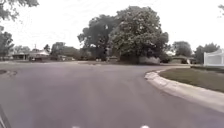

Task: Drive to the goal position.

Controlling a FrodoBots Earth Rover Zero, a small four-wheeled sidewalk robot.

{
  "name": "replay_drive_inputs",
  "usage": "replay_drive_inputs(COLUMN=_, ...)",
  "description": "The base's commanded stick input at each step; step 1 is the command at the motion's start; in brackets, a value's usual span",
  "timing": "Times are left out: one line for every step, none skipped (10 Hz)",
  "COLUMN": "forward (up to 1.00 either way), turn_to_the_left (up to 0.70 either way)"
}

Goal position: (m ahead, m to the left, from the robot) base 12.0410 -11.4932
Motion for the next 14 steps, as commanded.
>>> replay_drive_inputs(forward=0.70, turn_to_the_left=0.00)
replay_drive_inputs(forward=0.70, turn_to_the_left=0.00)
replay_drive_inputs(forward=0.70, turn_to_the_left=0.00)
replay_drive_inputs(forward=0.70, turn_to_the_left=0.00)
replay_drive_inputs(forward=0.70, turn_to_the_left=0.00)
replay_drive_inputs(forward=0.70, turn_to_the_left=0.00)
replay_drive_inputs(forward=0.70, turn_to_the_left=0.00)
replay_drive_inputs(forward=0.70, turn_to_the_left=0.00)
replay_drive_inputs(forward=0.70, turn_to_the_left=0.00)
replay_drive_inputs(forward=0.70, turn_to_the_left=0.00)
replay_drive_inputs(forward=0.70, turn_to_the_left=0.00)
replay_drive_inputs(forward=0.70, turn_to_the_left=0.00)
replay_drive_inputs(forward=0.70, turn_to_the_left=0.00)
replay_drive_inputs(forward=0.70, turn_to_the_left=0.00)
